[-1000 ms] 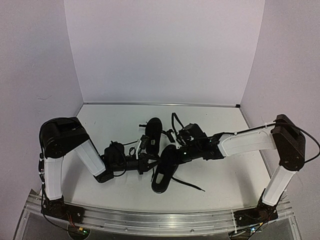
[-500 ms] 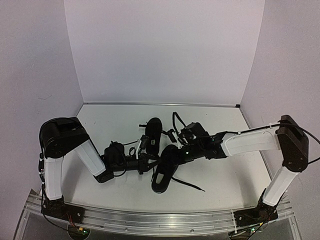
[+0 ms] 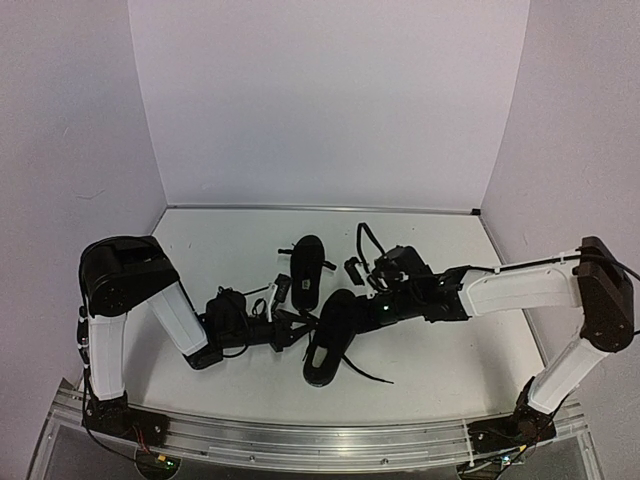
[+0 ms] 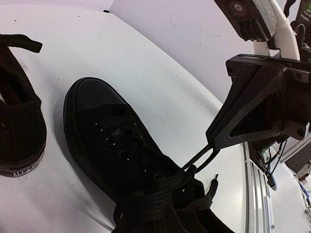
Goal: Tie the shoes
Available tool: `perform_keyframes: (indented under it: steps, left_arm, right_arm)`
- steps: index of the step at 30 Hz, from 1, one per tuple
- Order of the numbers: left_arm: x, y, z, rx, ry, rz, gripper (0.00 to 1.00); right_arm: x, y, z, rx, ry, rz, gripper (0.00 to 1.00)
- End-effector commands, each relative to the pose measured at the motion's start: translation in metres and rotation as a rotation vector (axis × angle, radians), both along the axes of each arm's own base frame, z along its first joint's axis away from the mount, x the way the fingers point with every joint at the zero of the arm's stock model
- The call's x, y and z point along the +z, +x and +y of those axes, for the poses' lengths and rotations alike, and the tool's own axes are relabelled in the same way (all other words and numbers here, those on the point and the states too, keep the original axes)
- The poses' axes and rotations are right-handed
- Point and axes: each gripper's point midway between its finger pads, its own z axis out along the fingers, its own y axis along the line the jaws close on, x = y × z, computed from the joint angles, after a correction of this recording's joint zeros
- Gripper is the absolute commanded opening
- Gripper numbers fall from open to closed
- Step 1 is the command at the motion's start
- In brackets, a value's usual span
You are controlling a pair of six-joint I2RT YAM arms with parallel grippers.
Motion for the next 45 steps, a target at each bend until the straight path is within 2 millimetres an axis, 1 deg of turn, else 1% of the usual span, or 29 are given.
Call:
perform_keyframes:
  steps: [1, 4, 6, 7, 9, 12, 14, 16, 18, 20, 21, 23, 30, 34, 38, 45]
  left_arm:
    - [0.01, 0.002, 0.005, 0.022, -0.016, -0.015, 0.13]
    - [0.018, 0.003, 0.014, 0.043, -0.005, -0.053, 0.21]
    - [0.025, 0.006, 0.022, 0.066, 0.026, -0.105, 0.31]
    - [0.029, 0.008, 0.027, 0.083, 0.054, -0.142, 0.34]
    - [0.037, 0.013, 0.034, 0.107, 0.13, -0.217, 0.39]
    - [0.048, 0.016, 0.04, 0.095, 0.261, -0.317, 0.42]
    - [0.052, 0.009, 0.04, 0.018, 0.344, -0.402, 0.41]
    - [0.055, -0.007, 0.034, -0.119, 0.385, -0.481, 0.41]
    - [0.052, -0.022, 0.032, -0.247, 0.433, -0.559, 0.4]
    - [0.052, -0.027, 0.031, -0.313, 0.462, -0.619, 0.39]
    - [0.054, -0.027, 0.029, -0.338, 0.479, -0.66, 0.38]
    - [0.049, -0.028, 0.027, -0.386, 0.52, -0.684, 0.36]
    - [0.045, -0.031, 0.004, -0.494, 0.597, -0.809, 0.3]
    - [0.042, -0.033, -0.008, -0.546, 0.626, -0.843, 0.29]
    - [0.034, -0.031, -0.014, -0.578, 0.659, -0.849, 0.29]
    - [0.032, -0.025, -0.024, -0.588, 0.664, -0.87, 0.28]
  right_arm:
    - [0.015, 0.0, 0.002, 0.012, 0.05, -0.035, 0.0]
    - [0.018, 0.0, 0.004, 0.017, 0.067, -0.041, 0.0]
    - [0.019, 0.0, 0.004, 0.018, 0.071, -0.044, 0.0]
    - [0.02, 0.001, 0.004, 0.017, 0.072, -0.046, 0.0]
    - [0.02, 0.002, 0.004, 0.011, 0.073, -0.051, 0.0]
    - [0.022, 0.004, 0.003, -0.001, 0.074, -0.062, 0.0]
    - [0.022, 0.005, 0.003, -0.005, 0.075, -0.066, 0.0]
    - [0.021, 0.006, 0.004, -0.01, 0.076, -0.064, 0.0]
    - [0.02, 0.007, 0.005, -0.008, 0.078, -0.062, 0.0]
    - [0.018, 0.008, 0.007, -0.007, 0.08, -0.056, 0.0]
    - [0.018, 0.008, 0.007, -0.007, 0.08, -0.055, 0.0]
    - [0.017, 0.008, 0.008, -0.008, 0.079, -0.052, 0.0]
    - [0.015, 0.007, 0.008, -0.007, 0.077, -0.044, 0.0]
    - [0.013, 0.007, 0.008, -0.006, 0.075, -0.04, 0.0]
    - [0.013, 0.007, 0.009, -0.005, 0.077, -0.039, 0.0]
    - [0.013, 0.007, 0.009, -0.001, 0.077, -0.037, 0.0]
